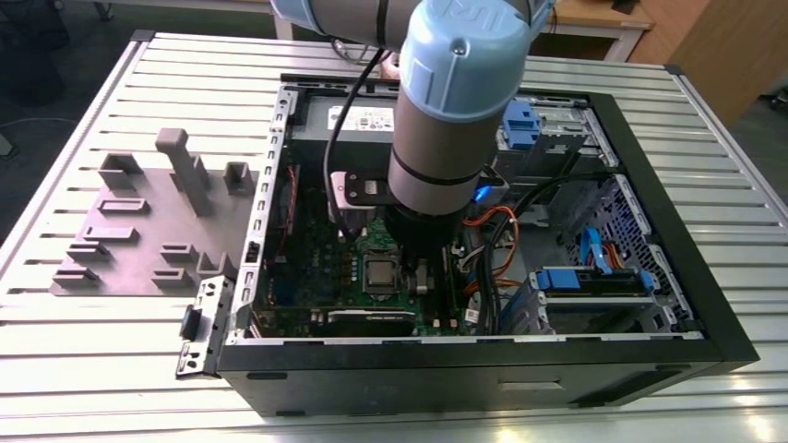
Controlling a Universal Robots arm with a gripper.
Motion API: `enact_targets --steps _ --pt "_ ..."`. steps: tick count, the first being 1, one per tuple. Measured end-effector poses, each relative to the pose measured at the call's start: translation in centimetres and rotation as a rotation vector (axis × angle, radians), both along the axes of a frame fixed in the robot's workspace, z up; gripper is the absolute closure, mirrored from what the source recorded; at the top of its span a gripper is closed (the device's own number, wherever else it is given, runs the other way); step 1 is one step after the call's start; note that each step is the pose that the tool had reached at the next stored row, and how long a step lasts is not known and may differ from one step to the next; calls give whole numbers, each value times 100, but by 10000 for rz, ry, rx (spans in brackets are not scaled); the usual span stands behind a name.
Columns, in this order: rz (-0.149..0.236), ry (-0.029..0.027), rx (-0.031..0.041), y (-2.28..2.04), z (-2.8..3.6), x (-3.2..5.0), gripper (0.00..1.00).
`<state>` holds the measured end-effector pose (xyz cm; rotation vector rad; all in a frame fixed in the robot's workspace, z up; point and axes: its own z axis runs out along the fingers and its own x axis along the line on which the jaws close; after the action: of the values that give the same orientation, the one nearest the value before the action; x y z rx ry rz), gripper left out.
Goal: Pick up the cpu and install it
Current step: 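Install the first cpu locking lever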
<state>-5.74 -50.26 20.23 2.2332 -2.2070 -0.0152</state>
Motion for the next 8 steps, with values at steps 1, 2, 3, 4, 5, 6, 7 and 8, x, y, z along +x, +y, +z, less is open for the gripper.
enact_targets --steps 1,2,3,4,5,6,7,8 --pt "3 -1 -4 5 -2 0 89" --pt "6 -2 -5 10 -4 -1 89" --pt "9 -4 -4 14 -7 -1 89" --pt "11 -5 -11 17 -10 -2 89" --pt "15 -4 -23 18 -13 -2 89" --pt "17 -4 -34 19 -17 -2 89" --pt "20 -3 -43 19 -18 -3 89" --pt "23 -4 -55 19 -21 -3 89"
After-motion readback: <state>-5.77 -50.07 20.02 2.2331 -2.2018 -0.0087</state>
